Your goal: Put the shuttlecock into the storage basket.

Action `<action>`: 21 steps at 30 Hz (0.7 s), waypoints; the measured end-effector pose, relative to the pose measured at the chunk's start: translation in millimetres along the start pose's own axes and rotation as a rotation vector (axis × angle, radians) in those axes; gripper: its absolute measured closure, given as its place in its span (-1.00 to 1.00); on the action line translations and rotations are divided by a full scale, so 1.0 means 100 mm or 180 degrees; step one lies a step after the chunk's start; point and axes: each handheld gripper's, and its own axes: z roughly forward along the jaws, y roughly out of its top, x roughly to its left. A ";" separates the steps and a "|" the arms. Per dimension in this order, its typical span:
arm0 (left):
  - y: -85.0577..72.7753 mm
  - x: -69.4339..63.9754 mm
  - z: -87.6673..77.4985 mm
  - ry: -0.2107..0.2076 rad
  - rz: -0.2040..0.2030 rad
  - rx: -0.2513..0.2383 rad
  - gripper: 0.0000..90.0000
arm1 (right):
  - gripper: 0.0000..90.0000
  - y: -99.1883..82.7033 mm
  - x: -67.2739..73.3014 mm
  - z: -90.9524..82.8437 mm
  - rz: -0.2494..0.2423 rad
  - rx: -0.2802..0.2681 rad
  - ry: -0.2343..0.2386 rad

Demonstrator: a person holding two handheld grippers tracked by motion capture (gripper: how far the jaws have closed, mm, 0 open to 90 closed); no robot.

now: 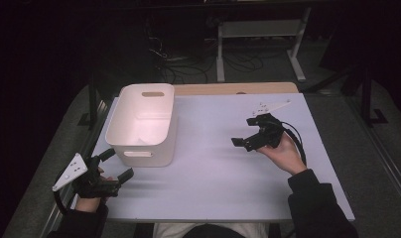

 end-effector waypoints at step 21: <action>0.00 0.00 0.01 -0.0004 0.0008 0.0002 -1.00 | -1.00 -0.38 -0.04 -0.24 0.0117 -0.0085 -0.0114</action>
